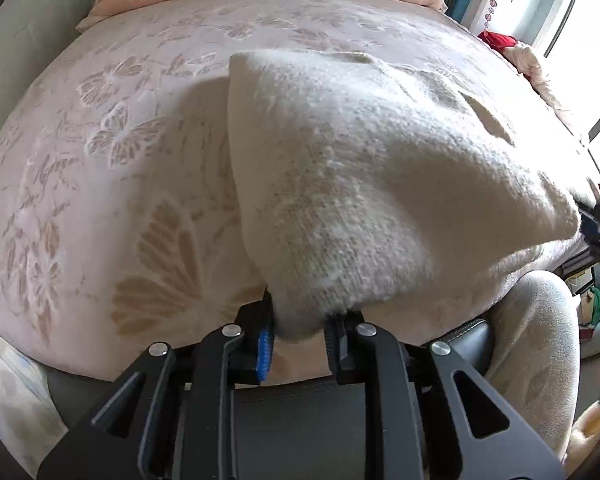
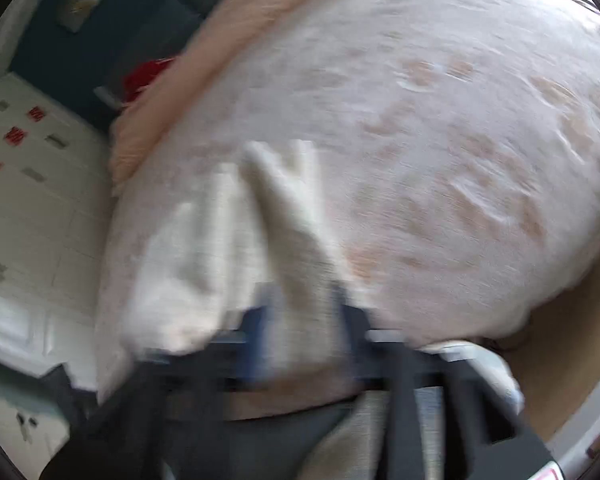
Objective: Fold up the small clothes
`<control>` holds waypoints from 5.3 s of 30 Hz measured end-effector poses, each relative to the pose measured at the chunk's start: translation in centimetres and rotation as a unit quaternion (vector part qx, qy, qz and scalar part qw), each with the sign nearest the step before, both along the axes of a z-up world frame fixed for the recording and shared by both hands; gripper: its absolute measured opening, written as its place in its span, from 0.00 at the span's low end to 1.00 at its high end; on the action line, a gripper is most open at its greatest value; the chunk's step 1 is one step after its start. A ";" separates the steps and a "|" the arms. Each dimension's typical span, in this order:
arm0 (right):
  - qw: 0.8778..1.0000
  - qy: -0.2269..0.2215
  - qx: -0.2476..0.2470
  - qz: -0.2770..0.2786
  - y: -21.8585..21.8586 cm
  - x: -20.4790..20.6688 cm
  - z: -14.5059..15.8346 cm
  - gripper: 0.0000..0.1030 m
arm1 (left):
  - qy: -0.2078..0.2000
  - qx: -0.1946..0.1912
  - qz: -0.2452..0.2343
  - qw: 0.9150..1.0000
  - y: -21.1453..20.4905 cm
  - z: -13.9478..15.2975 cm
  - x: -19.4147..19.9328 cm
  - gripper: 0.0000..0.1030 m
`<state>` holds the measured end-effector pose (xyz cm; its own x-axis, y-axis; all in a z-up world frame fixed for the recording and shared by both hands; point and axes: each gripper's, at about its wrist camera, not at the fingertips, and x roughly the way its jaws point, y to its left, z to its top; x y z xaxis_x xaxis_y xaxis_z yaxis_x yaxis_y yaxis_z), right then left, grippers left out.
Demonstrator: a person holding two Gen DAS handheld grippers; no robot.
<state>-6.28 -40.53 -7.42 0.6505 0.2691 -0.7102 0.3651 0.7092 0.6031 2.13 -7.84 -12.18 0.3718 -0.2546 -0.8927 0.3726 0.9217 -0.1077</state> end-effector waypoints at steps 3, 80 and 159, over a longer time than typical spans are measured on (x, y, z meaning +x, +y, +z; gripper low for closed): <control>0.999 0.012 0.021 0.043 2.1 2.2 -0.3 0.78 | 0.003 -0.001 0.008 1.000 -0.1 -0.1 -0.3 0.20; 0.974 0.110 -0.165 0.112 3.2 3.6 -2.8 0.00 | -0.005 0.033 -0.054 0.998 -6.1 1.4 0.7 0.50; 0.998 0.029 -0.009 0.048 1.0 4.8 -0.1 0.33 | 0.050 -0.035 -0.047 0.997 -8.5 4.4 4.1 0.46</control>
